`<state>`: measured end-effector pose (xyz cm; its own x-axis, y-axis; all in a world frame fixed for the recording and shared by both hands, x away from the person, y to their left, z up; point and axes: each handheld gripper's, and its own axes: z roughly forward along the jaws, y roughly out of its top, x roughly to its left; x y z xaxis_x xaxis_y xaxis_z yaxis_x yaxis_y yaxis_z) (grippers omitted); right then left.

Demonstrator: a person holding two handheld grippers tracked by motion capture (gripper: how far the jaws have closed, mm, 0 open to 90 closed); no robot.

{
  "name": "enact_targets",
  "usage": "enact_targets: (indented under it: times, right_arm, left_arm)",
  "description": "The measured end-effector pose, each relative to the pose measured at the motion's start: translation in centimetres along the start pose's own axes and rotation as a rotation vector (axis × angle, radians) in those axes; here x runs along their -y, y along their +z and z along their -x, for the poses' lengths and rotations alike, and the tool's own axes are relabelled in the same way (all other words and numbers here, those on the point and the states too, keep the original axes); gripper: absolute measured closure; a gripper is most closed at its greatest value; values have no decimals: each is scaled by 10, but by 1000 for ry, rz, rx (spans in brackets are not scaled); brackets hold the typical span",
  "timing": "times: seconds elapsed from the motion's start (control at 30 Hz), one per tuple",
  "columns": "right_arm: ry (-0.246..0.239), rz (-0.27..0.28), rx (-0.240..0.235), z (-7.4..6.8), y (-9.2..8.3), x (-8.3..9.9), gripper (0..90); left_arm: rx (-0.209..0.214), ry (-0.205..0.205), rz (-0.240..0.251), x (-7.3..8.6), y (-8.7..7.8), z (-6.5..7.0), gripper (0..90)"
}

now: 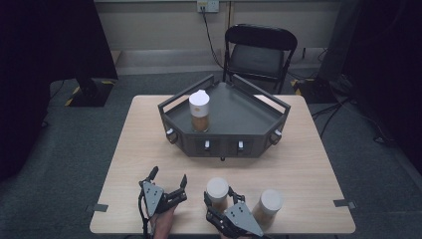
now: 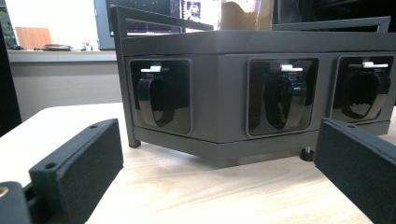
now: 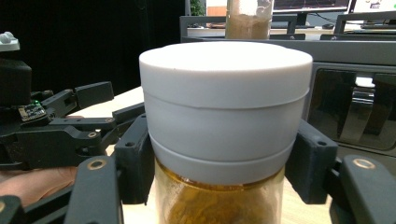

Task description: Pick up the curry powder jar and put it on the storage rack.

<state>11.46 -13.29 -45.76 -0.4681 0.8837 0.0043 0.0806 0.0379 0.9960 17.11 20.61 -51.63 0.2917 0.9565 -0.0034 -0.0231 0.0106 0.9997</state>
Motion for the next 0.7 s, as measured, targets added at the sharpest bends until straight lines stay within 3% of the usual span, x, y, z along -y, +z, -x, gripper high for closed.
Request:
enact_targets:
  times: [0.7]
  right_arm:
    - [-35, 11, -9, 5, 0, -15, 349]
  left_arm:
    - [0, 2, -1, 0, 0, 0, 10]
